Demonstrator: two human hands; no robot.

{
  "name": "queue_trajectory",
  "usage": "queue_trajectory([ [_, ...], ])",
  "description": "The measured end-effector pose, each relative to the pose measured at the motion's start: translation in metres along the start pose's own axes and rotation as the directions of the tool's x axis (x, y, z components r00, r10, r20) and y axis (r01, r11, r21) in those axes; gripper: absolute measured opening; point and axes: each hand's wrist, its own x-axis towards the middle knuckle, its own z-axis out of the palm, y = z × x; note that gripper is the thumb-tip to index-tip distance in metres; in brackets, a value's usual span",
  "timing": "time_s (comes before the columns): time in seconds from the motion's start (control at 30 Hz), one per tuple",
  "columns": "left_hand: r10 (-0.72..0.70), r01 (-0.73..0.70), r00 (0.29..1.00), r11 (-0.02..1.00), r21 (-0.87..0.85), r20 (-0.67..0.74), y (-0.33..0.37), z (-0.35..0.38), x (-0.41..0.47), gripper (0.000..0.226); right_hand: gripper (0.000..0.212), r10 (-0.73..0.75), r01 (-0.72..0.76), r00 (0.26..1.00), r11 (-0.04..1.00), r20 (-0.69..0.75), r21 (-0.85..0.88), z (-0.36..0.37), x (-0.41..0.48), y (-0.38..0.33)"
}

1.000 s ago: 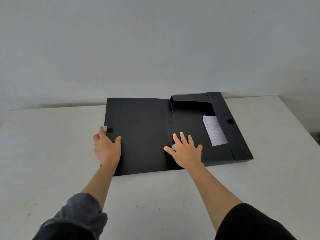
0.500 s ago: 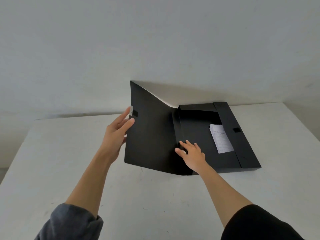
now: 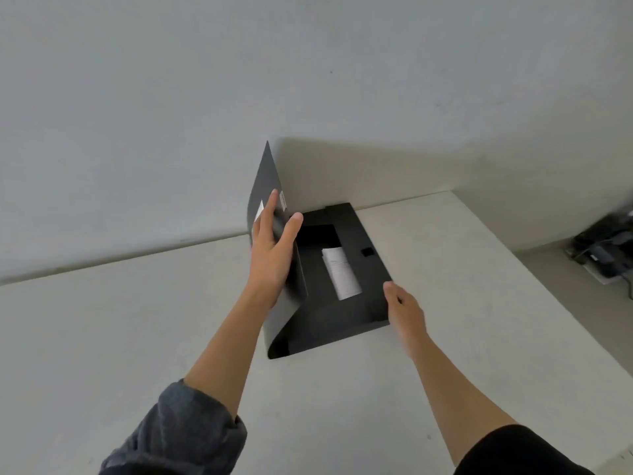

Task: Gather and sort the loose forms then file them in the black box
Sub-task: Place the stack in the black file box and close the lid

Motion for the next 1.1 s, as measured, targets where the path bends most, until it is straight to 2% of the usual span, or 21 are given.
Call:
queue_trajectory([
  [0.1,0.001,0.007,0.998,0.992,0.124,-0.06,-0.012,0.046,0.001,0.055,0.05,0.035,-0.038,0.996,0.999,0.085,0.034,-0.019,-0.001,-0.001],
  [0.2,0.01,0.007,0.998,0.956,0.292,-0.06,-0.03,0.084,0.003,0.056,0.056,0.033,-0.043,0.982,0.998,0.183,0.048,-0.031,0.006,0.004],
  [0.33,-0.02,0.058,0.997,0.853,0.519,-0.079,-0.054,0.123,0.008,0.057,0.058,0.012,-0.03,0.948,0.998,0.317,0.054,-0.042,0.016,0.016],
  [0.57,-0.055,0.103,0.994,0.652,0.751,-0.089,-0.096,0.163,0.016,0.063,0.049,-0.018,-0.025,0.922,0.994,0.388,0.106,-0.053,0.033,0.03],
  [0.63,-0.071,0.1,0.995,0.601,0.793,-0.072,-0.109,0.167,0.017,0.064,0.046,-0.028,-0.02,0.917,0.993,0.399,0.116,-0.055,0.037,0.032],
  [0.77,-0.089,0.1,0.994,0.572,0.814,-0.059,-0.126,0.16,0.018,0.059,0.042,-0.069,0.024,0.916,0.993,0.394,0.116,-0.056,0.045,0.037],
  [0.87,-0.067,0.034,0.998,0.525,0.85,0.001,-0.131,0.151,0.016,0.058,0.043,-0.117,0.097,0.916,0.993,0.384,0.071,-0.055,0.049,0.04],
  [1.0,-0.084,-0.064,0.99,0.441,0.895,0.113,-0.134,0.136,0.018,0.06,0.04,-0.148,0.112,0.927,0.986,0.346,0.121,-0.05,0.052,0.043],
  [1.1,-0.105,-0.16,0.972,0.373,0.914,0.213,-0.134,0.124,0.018,0.062,0.051,-0.161,0.116,0.932,0.982,0.326,0.152,-0.044,0.053,0.039],
])
